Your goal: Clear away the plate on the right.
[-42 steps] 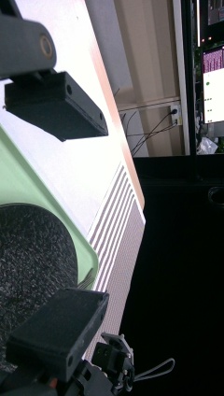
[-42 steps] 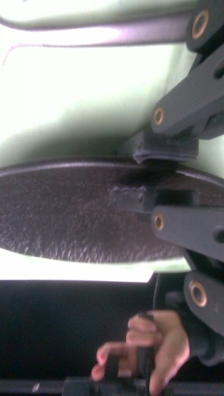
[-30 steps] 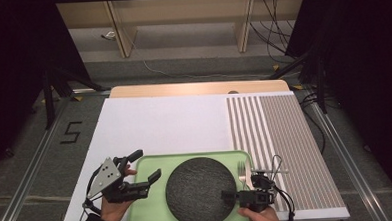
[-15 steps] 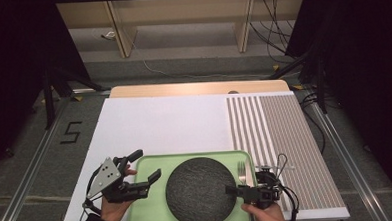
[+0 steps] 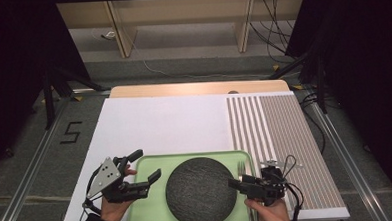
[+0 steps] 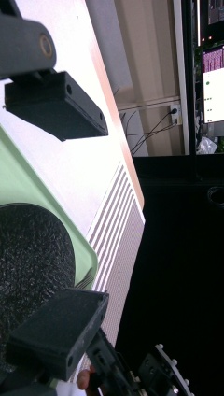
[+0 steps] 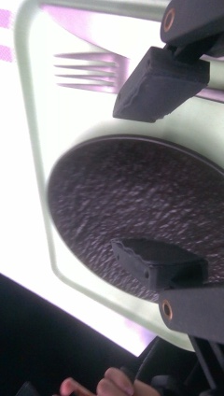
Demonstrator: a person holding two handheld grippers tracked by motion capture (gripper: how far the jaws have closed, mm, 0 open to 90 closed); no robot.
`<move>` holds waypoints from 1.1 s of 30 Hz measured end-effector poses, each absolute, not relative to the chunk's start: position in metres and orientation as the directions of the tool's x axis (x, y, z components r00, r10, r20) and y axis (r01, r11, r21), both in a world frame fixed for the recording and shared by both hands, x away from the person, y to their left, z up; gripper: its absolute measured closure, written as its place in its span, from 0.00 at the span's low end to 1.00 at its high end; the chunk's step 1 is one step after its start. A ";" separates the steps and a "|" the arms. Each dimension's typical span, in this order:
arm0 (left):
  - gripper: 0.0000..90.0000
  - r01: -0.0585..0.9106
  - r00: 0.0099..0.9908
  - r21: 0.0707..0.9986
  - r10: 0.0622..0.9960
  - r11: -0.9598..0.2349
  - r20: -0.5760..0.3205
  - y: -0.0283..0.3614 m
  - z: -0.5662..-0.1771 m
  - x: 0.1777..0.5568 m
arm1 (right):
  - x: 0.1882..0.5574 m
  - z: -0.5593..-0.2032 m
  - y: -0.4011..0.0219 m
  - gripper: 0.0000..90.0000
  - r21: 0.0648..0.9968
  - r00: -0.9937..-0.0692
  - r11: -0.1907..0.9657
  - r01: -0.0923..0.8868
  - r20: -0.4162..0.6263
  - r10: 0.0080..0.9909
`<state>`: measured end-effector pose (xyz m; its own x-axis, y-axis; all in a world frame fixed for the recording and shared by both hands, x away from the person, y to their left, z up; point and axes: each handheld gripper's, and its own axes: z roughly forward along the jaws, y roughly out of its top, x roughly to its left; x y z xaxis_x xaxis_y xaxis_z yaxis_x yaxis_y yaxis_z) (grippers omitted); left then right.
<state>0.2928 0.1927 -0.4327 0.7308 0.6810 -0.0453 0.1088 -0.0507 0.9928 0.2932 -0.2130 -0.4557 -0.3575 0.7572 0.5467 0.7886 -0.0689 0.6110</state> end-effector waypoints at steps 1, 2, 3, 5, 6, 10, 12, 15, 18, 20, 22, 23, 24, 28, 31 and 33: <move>0.18 0.109 0.731 0.993 0.681 -0.051 -0.045 0.192 -0.433 0.293 | 0.293 -0.455 -0.214 0.35 0.617 -0.361 -0.071 0.784 0.546 0.756; 0.18 0.109 0.731 0.993 0.681 -0.051 -0.045 0.192 -0.433 0.293 | 0.293 -0.453 -0.215 0.34 0.626 -0.367 -0.077 0.776 0.547 0.753; 0.18 0.109 0.731 0.993 0.681 -0.051 -0.045 0.193 -0.433 0.293 | 0.294 -0.452 -0.216 0.34 0.638 -0.375 -0.076 0.767 0.541 0.753; 0.18 0.109 0.731 0.993 0.681 -0.051 -0.045 0.193 -0.433 0.293 | 0.293 -0.450 -0.218 0.33 0.659 -0.387 -0.071 0.749 0.523 0.759; 0.18 0.108 0.732 0.993 0.680 -0.051 -0.045 0.193 -0.433 0.293 | 0.293 -0.448 -0.218 0.33 0.670 -0.394 -0.070 0.739 0.514 0.762; 0.18 0.110 0.732 0.993 0.680 -0.049 -0.048 0.193 -0.433 0.293 | 0.292 -0.443 -0.220 0.32 0.711 -0.420 -0.066 0.700 0.485 0.767; 0.18 0.107 0.733 0.993 0.679 -0.049 -0.045 0.193 -0.432 0.292 | 0.291 -0.440 -0.222 0.32 0.733 -0.431 -0.067 0.676 0.468 0.772; 0.18 0.109 0.734 0.993 0.677 -0.051 -0.046 0.193 -0.433 0.292 | 0.289 -0.435 -0.226 0.32 0.767 -0.449 -0.068 0.637 0.442 0.777; 0.18 0.109 0.733 0.993 0.678 -0.048 -0.048 0.194 -0.433 0.292 | 0.289 -0.431 -0.229 0.31 0.799 -0.464 -0.054 0.599 0.401 0.790; 0.18 0.110 0.733 0.993 0.678 -0.049 -0.048 0.194 -0.433 0.292 | 0.288 -0.429 -0.232 0.31 0.812 -0.470 -0.054 0.581 0.389 0.792; 0.18 0.109 0.735 0.993 0.676 -0.053 -0.045 0.193 -0.433 0.292 | 0.288 -0.428 -0.234 0.31 0.822 -0.476 -0.055 0.568 0.382 0.793; 0.18 0.111 0.736 0.992 0.676 -0.053 -0.046 0.193 -0.433 0.292 | 0.288 -0.428 -0.235 0.31 0.828 -0.478 -0.054 0.558 0.374 0.795; 0.18 0.110 0.736 0.992 0.675 -0.053 -0.046 0.193 -0.433 0.292 | 0.288 -0.427 -0.236 0.31 0.831 -0.480 -0.055 0.554 0.372 0.794; 0.18 0.112 0.737 0.992 0.675 -0.052 -0.048 0.193 -0.433 0.293 | 0.287 -0.426 -0.238 0.31 0.847 -0.491 -0.051 0.530 0.356 0.795; 0.18 0.113 0.738 0.992 0.674 -0.054 -0.047 0.193 -0.433 0.293 | 0.286 -0.424 -0.238 0.30 0.867 -0.507 -0.040 0.496 0.327 0.797; 0.18 0.115 0.737 0.992 0.674 -0.049 -0.052 0.194 -0.433 0.292 | 0.285 -0.423 -0.238 0.28 0.877 -0.517 -0.032 0.479 0.311 0.797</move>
<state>0.2924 0.1938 -0.4331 0.7372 0.6737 -0.0517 0.1145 -0.0492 0.9922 0.2850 -0.2379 -0.4230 -0.5170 0.7974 0.3113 0.4791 -0.0318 0.8772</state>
